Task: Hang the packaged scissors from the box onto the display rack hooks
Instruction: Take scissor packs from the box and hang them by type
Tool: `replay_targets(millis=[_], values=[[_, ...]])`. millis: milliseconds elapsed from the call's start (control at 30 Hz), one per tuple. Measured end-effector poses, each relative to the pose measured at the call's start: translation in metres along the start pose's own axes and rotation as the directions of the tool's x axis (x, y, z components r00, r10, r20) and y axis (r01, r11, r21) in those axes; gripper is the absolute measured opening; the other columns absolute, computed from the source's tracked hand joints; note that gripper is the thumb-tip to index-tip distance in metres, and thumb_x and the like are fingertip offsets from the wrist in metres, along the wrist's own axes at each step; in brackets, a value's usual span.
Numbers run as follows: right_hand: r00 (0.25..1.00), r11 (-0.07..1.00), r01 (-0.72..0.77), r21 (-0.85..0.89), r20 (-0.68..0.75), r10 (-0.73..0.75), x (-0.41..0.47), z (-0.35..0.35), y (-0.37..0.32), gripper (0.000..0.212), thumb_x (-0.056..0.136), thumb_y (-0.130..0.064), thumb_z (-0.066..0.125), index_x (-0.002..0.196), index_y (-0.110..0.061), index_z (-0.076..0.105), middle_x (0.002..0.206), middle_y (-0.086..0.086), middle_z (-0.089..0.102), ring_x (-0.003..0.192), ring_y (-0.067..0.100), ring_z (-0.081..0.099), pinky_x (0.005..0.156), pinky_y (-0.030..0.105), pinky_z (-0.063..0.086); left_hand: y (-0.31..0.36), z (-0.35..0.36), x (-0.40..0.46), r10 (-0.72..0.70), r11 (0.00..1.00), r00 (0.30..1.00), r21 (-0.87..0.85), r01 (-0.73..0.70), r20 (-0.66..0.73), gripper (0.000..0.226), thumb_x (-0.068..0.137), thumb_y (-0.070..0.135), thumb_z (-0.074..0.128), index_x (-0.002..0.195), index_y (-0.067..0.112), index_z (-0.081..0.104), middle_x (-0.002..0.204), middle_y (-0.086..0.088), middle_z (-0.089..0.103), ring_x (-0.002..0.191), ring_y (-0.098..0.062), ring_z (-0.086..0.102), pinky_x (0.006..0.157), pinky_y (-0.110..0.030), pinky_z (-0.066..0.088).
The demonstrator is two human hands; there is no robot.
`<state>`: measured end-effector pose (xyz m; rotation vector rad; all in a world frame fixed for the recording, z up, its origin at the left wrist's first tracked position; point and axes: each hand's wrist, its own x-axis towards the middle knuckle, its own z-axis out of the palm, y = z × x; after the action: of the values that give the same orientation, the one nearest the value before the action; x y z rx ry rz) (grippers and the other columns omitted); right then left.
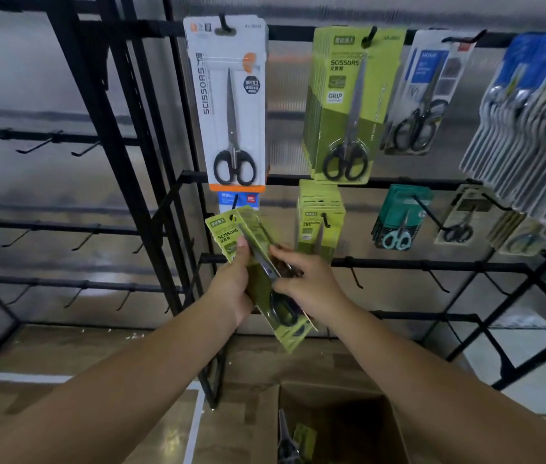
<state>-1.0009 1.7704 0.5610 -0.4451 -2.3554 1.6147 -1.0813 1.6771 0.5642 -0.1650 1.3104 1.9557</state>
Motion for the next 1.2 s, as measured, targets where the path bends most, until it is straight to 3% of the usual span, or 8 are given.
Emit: replay_targets(millis=[167,267,400,500,600,700,800,1200], values=[[0.996,0.951,0.074,-0.299,0.068,-0.056,0.007,-0.015,0.01,0.042,0.091,-0.018,0.057,0.13,-0.03,0.051,0.149,-0.017,0.03,0.139,0.014,0.015,0.114,0.04,0.007,-0.003,-0.009,0.005,-0.028,1.0,0.999,0.004,0.028,0.033,0.048,0.095,0.051,0.034,0.098,0.014,0.065,0.089,-0.005,0.072,0.081,-0.022,0.066,0.065,-0.04,0.049],[0.999,0.974,0.052,-0.222,0.019,-0.05,0.013,-0.021,0.015,0.049,0.085,-0.008,0.063,0.127,-0.033,0.054,0.148,-0.018,0.03,0.144,0.014,0.001,0.116,0.048,-0.003,-0.008,-0.005,0.009,-0.024,1.0,0.997,0.011,0.023,0.074,0.046,0.095,0.051,0.034,0.1,0.017,0.065,0.09,-0.003,0.073,0.077,-0.019,0.069,0.064,-0.037,0.051],[0.999,0.998,0.026,-0.049,0.04,-0.024,0.017,-0.033,0.023,0.08,0.076,0.0,0.072,0.132,-0.046,0.039,0.156,-0.012,-0.008,0.14,0.004,-0.004,0.111,0.022,0.008,-0.008,0.004,0.013,-0.012,0.992,0.994,0.123,-0.001,0.109,0.048,0.092,0.053,0.038,0.111,0.017,0.063,0.097,-0.002,0.072,0.073,-0.015,0.071,0.058,-0.033,0.054],[0.997,0.997,-0.054,-0.051,-0.054,0.052,0.021,-0.045,0.032,0.103,0.066,-0.009,0.083,0.144,-0.04,0.023,0.155,-0.004,0.017,0.141,0.012,0.018,0.114,0.031,0.021,-0.01,0.011,0.016,-0.026,0.982,0.996,0.188,0.009,0.086,0.055,0.09,0.054,0.042,0.122,0.013,0.058,0.11,-0.011,0.069,0.091,-0.022,0.068,0.067,-0.036,0.053],[0.971,0.993,-0.086,-0.085,-0.229,0.065,0.021,-0.053,0.047,0.099,0.065,-0.019,0.084,0.144,-0.037,0.027,0.135,-0.003,0.04,0.129,0.014,0.035,0.101,0.023,0.03,-0.012,0.014,0.023,-0.013,0.977,0.999,0.212,0.004,0.04,0.062,0.086,0.055,0.048,0.127,0.009,0.053,0.119,-0.015,0.065,0.104,-0.03,0.064,0.074,-0.039,0.052],[0.93,0.965,-0.121,-0.234,-0.366,0.028,0.02,-0.063,0.064,0.089,0.073,-0.024,0.078,0.145,-0.032,0.027,0.135,0.006,0.042,0.125,0.019,0.04,0.092,0.018,0.03,-0.011,0.012,0.035,0.039,0.957,0.997,0.288,-0.016,-0.073,0.072,0.082,0.06,0.051,0.133,0.008,0.047,0.127,-0.015,0.059,0.112,-0.032,0.058,0.09,-0.045,0.049],[0.934,0.89,-0.172,-0.423,-0.357,0.011,0.02,-0.07,0.074,0.087,0.077,-0.027,0.075,0.147,-0.024,0.024,0.135,0.013,0.042,0.123,0.025,0.043,0.09,0.02,0.032,-0.011,0.009,0.044,0.067,0.922,0.991,0.386,-0.016,-0.119,0.088,0.077,0.067,0.051,0.143,0.012,0.034,0.145,-0.012,0.042,0.13,-0.034,0.042,0.108,-0.052,0.033],[0.938,0.793,-0.228,-0.565,-0.347,0.023,0.019,-0.061,0.089,0.086,0.081,-0.032,0.07,0.149,-0.02,0.018,0.125,0.014,0.043,0.111,0.027,0.05,0.081,0.022,0.036,-0.007,0.004,0.048,0.042,0.93,0.99,0.366,0.01,-0.132,0.085,0.076,0.067,0.054,0.141,0.016,0.038,0.141,-0.01,0.047,0.128,-0.032,0.045,0.108,-0.049,0.035]])
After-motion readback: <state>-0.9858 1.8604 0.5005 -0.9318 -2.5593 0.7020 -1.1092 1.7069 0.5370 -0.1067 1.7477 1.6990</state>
